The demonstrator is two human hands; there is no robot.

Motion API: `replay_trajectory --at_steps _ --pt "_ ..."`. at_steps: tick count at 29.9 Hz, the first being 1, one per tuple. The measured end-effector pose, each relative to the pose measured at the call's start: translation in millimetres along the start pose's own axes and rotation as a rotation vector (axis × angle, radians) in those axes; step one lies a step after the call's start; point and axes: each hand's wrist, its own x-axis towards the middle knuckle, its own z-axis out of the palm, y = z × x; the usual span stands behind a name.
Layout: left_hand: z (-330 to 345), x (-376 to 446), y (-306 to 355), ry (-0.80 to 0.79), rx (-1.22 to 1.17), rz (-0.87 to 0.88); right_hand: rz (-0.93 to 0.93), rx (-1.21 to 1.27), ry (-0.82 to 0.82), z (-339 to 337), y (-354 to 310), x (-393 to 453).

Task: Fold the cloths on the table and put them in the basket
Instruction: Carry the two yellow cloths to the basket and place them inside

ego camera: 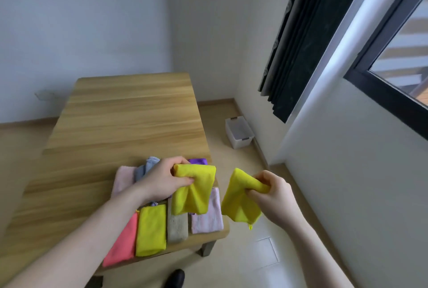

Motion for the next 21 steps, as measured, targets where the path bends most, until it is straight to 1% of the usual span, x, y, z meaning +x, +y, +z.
replay_trajectory --at_steps 3,8,9,15,18,19,21 --pt "17 8 8 -0.023 0.005 0.011 0.053 0.042 0.035 -6 7 -1" --pt "28 27 10 0.003 0.072 0.036 0.092 -0.024 0.011 -7 14 16" --pt "29 49 8 -0.002 0.072 0.058 0.104 -0.025 0.027 -9 17 34" --pt "43 102 20 -0.018 0.081 0.055 0.154 -0.069 0.069 -35 29 81" --pt "47 139 35 -0.051 0.036 0.054 0.171 -0.067 0.085 -50 38 108" --pt "53 164 44 -0.046 0.020 0.048 0.176 -0.065 0.081 -62 45 130" --pt "50 170 47 -0.043 0.009 0.034 0.171 -0.071 0.068 -63 42 135"
